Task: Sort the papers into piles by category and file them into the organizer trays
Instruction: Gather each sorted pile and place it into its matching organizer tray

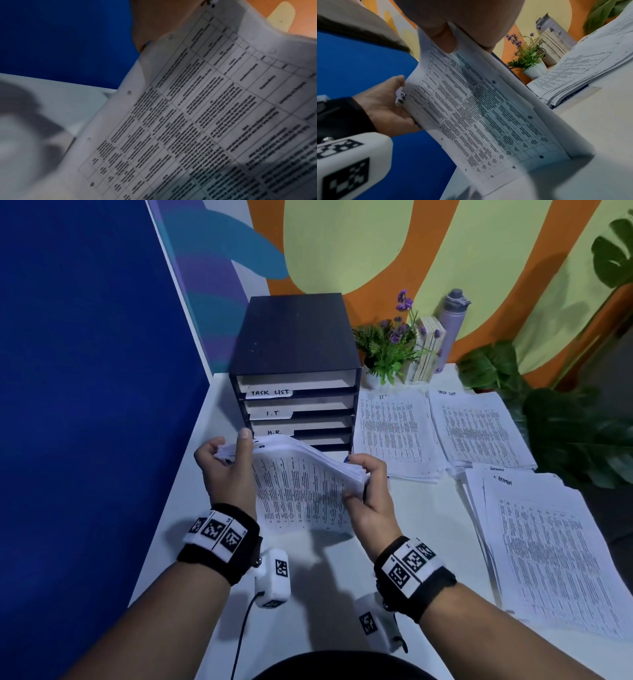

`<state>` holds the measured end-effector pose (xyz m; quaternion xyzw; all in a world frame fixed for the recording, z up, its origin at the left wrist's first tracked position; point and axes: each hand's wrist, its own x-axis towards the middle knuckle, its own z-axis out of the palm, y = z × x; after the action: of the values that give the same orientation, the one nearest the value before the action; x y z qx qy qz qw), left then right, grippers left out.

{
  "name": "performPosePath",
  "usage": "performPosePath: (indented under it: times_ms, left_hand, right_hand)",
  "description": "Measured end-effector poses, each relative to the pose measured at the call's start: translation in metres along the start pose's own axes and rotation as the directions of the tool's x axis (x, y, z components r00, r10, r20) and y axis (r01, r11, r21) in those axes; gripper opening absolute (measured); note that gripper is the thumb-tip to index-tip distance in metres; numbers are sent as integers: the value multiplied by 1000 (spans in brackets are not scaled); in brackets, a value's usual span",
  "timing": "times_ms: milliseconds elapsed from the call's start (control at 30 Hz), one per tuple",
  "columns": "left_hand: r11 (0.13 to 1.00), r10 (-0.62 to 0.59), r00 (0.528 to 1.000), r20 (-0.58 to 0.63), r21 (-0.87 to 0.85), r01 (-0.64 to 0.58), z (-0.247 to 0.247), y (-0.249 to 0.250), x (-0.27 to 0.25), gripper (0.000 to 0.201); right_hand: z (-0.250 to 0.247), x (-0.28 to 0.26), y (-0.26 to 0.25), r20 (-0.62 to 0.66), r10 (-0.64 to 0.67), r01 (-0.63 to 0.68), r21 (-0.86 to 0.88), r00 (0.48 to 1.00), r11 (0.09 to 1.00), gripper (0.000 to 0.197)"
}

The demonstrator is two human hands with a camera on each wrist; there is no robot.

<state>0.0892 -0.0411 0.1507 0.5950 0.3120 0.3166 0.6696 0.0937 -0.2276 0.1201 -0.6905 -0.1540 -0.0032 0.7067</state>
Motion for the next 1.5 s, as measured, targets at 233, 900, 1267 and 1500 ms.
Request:
performPosePath:
  times_ms: [233, 900, 1267, 1500]
  left_hand:
    - [987, 149, 989, 17, 59, -149, -2, -7, 9, 14]
    - [961, -135, 970, 204, 267, 78, -28, -53, 28, 26]
    - [724, -586, 693, 420, 655, 215, -63, -129, 29, 65]
    - [788, -558, 666, 495, 567, 239, -47, -125, 50, 62]
  right_hand:
    - [-3, 8, 6, 21, 107, -107, 47, 994, 993, 60]
    - [-3, 47, 16, -4, 230, -229, -92, 973, 969, 29]
    - [-13, 87, 89, -150, 650, -667, -161, 745, 727, 21]
    - [-17, 132, 101, -132, 688, -694, -262, 714, 670, 21]
